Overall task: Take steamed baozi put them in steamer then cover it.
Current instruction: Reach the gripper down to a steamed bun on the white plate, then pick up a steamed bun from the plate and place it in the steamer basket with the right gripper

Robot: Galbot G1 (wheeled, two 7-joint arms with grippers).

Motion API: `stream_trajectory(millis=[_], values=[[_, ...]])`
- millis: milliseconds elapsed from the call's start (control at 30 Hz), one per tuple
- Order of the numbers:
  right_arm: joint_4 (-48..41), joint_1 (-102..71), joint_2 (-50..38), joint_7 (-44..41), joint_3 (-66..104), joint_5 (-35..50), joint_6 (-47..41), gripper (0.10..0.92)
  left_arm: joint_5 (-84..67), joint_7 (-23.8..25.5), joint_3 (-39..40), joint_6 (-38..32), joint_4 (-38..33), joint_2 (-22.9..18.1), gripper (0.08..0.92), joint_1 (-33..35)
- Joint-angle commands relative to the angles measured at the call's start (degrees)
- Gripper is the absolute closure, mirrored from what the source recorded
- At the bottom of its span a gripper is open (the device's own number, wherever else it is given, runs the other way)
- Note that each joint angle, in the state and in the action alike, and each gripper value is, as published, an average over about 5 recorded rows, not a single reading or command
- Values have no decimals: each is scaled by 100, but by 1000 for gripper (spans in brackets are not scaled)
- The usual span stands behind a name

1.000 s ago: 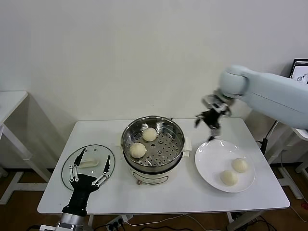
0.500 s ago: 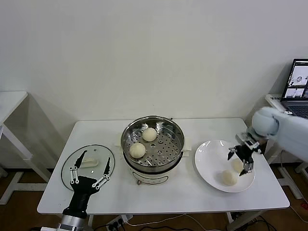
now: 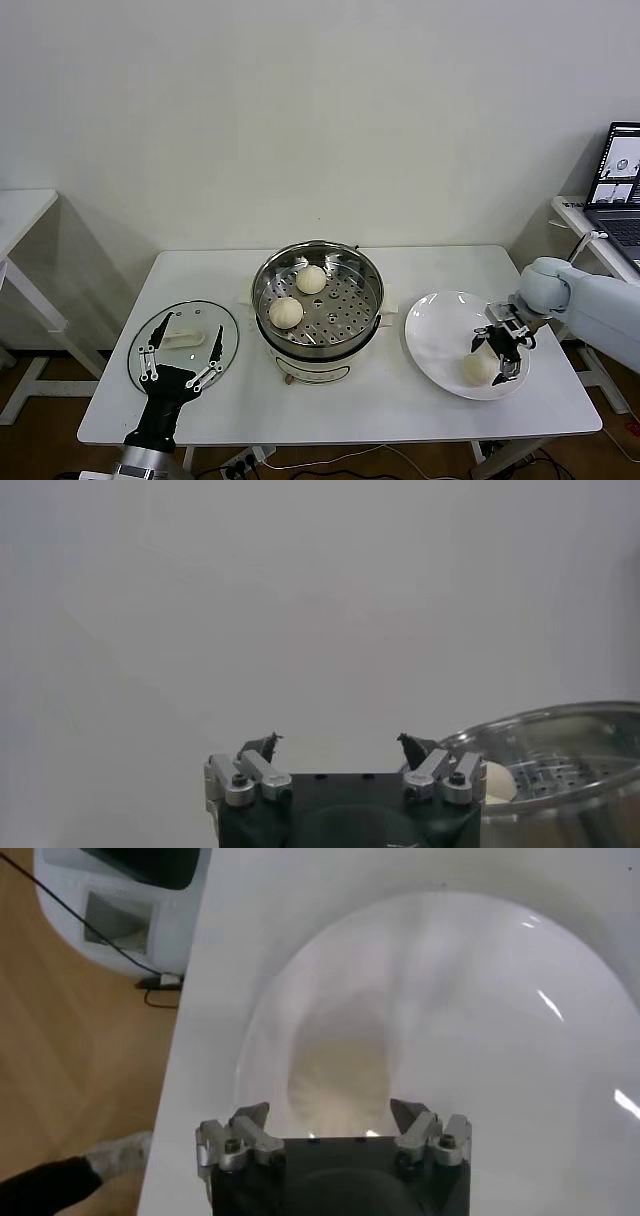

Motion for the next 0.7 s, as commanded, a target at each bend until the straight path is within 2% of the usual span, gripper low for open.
stream_trajectory(millis=[33,267,467,700], values=[[-128,-285,135,227,173,-87,-14,204,0,1,-22,4,16,0,177,5],[-105,-321,180,201,177,-115,-46,254,-1,2,-25,4,12,-4,177,13],[2,-99,178,151,167,-113,-50,352,-2,1,-17,6,3,0,177,23],[388,859,273,-424,537,-377,447,398,-8,1,3,16,-1,24,177,5]])
